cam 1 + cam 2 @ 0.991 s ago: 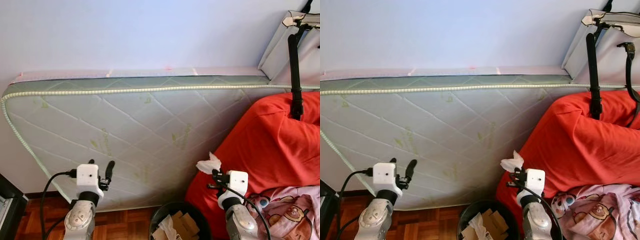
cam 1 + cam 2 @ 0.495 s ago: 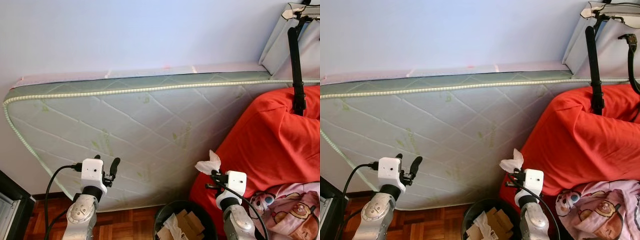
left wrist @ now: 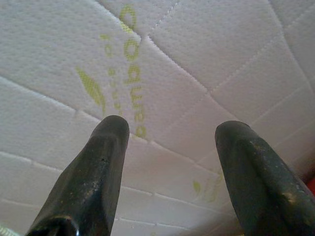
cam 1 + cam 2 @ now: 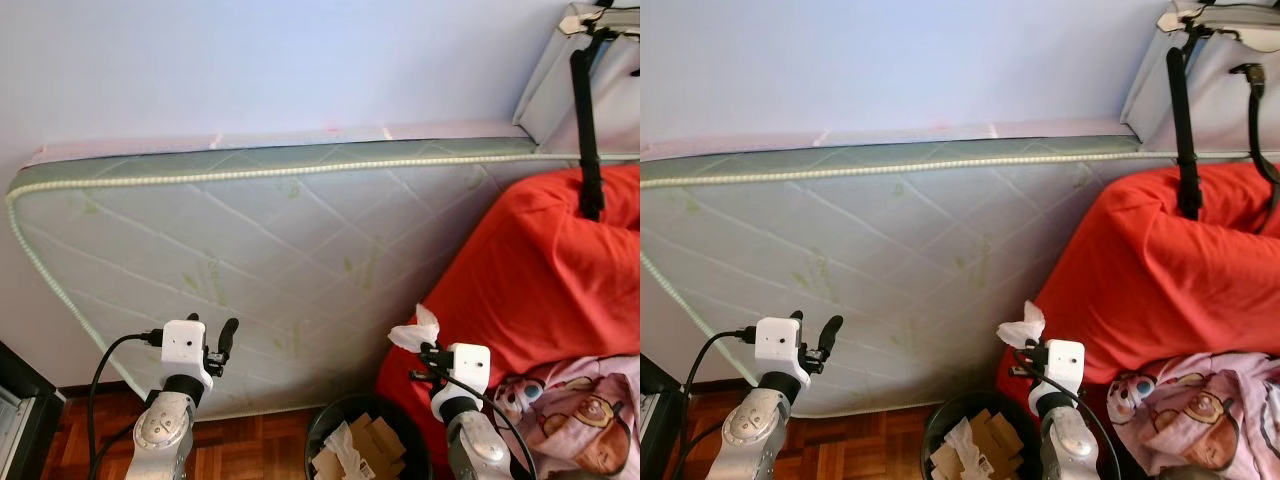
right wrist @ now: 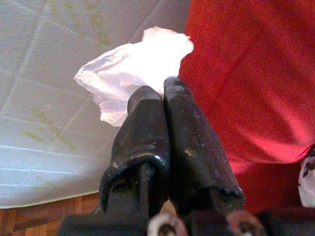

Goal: Clean up the room

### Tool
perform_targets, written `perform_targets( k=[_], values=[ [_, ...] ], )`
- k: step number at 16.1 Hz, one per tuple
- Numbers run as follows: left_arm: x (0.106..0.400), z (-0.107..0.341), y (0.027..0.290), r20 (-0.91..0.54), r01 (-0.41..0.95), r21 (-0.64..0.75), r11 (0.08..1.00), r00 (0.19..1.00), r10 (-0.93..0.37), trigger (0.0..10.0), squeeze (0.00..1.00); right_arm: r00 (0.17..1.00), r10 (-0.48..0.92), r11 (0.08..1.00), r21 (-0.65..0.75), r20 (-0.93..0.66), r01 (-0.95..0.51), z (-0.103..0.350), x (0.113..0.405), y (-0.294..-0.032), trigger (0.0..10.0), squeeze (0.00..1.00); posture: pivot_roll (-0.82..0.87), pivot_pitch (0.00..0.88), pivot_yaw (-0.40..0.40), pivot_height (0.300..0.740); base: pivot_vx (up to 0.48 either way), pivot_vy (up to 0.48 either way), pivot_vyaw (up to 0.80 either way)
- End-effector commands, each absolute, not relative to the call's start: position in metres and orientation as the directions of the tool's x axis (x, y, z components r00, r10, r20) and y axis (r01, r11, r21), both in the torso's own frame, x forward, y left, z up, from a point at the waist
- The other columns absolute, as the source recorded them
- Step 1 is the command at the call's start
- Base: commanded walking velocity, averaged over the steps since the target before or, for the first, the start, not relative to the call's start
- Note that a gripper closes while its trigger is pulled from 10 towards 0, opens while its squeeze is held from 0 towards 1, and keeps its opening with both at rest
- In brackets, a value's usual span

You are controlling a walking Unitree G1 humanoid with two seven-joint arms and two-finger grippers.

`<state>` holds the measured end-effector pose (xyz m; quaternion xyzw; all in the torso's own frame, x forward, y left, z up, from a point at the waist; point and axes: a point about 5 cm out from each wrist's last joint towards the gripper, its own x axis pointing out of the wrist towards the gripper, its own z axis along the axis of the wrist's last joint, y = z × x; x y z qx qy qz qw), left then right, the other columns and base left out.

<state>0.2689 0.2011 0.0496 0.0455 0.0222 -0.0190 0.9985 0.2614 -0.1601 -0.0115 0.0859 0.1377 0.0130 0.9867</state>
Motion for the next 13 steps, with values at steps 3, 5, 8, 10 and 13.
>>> perform_targets(
  k=[3,5,8,10,13],
  values=[
    [0.268,0.051,0.201,-0.047,0.033,0.089,0.996,0.998,-0.029,10.0,0.00,0.957,0.053,0.987,0.162,-0.287,-0.006,-0.014,0.258,-0.160,10.0,0.00,0.07,0.000,-0.061,0.681,0.000,0.000,0.00],
    [0.267,0.050,0.201,-0.049,0.032,0.090,0.995,0.998,-0.028,10.0,0.00,0.952,0.053,0.987,0.160,-0.301,-0.005,-0.016,0.257,-0.161,10.0,0.00,0.08,0.000,-0.064,0.661,0.000,0.000,0.00],
    [0.265,0.050,0.201,-0.052,0.028,0.088,0.996,0.998,-0.023,10.0,0.00,0.959,0.052,0.986,0.164,-0.278,-0.006,-0.014,0.257,-0.161,10.0,0.00,0.08,0.000,-0.069,0.647,0.000,0.000,0.00],
    [0.262,0.049,0.202,-0.057,0.025,0.085,0.996,0.998,-0.020,10.0,0.00,0.953,0.064,0.986,0.166,-0.295,-0.015,-0.015,0.259,-0.158,10.0,0.00,0.09,0.000,-0.075,0.647,0.000,0.000,0.00],
    [0.259,0.051,0.205,-0.058,-0.002,0.064,0.998,0.998,0.006,10.0,0.00,0.933,0.089,0.983,0.180,-0.347,-0.027,-0.019,0.261,-0.154,10.0,0.00,0.10,0.000,-0.086,0.647,0.000,0.000,0.00]
  ],
)
